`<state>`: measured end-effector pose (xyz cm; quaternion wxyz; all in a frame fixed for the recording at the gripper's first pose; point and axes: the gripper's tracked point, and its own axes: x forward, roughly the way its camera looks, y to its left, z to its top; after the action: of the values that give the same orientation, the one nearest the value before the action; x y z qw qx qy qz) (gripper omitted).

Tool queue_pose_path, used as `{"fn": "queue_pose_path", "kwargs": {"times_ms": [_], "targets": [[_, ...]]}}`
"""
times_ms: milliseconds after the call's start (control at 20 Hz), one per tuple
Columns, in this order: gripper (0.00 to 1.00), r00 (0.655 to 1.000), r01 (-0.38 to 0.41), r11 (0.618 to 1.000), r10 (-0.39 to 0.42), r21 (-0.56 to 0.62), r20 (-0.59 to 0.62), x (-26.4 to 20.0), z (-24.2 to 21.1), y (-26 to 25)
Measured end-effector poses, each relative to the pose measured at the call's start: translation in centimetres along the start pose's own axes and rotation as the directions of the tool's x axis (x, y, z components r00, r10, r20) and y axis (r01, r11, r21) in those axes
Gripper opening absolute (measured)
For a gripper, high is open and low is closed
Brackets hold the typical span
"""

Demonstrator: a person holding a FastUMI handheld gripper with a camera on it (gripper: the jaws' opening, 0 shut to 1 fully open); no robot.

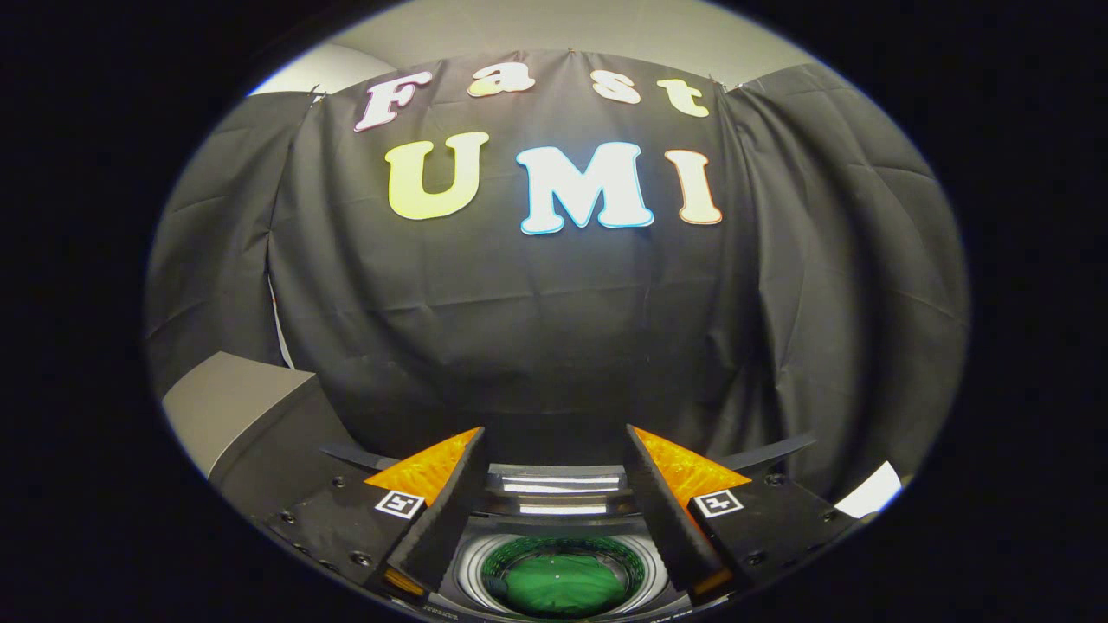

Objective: Put the clothes into the washing machine and then close the washing machine lid.

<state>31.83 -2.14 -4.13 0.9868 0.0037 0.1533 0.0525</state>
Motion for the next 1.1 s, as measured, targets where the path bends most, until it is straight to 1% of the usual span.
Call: {"fn": "queue_pose_path", "kwargs": {"times_ms": [500, 850, 1100], "targets": [[0.97, 1.000, 0.000, 1.000, 0.000, 0.011, -0.027, -2.9, -2.7, 0.3], [0.97, 0.997, -0.002, 1.000, 0.004, 0.027, -0.075, -4.6, -5.7, 0.4], [0.97, 0.998, -0.005, 1.000, 0.006, 0.019, -0.060, -5.7, -5.3, 0.5]]}}
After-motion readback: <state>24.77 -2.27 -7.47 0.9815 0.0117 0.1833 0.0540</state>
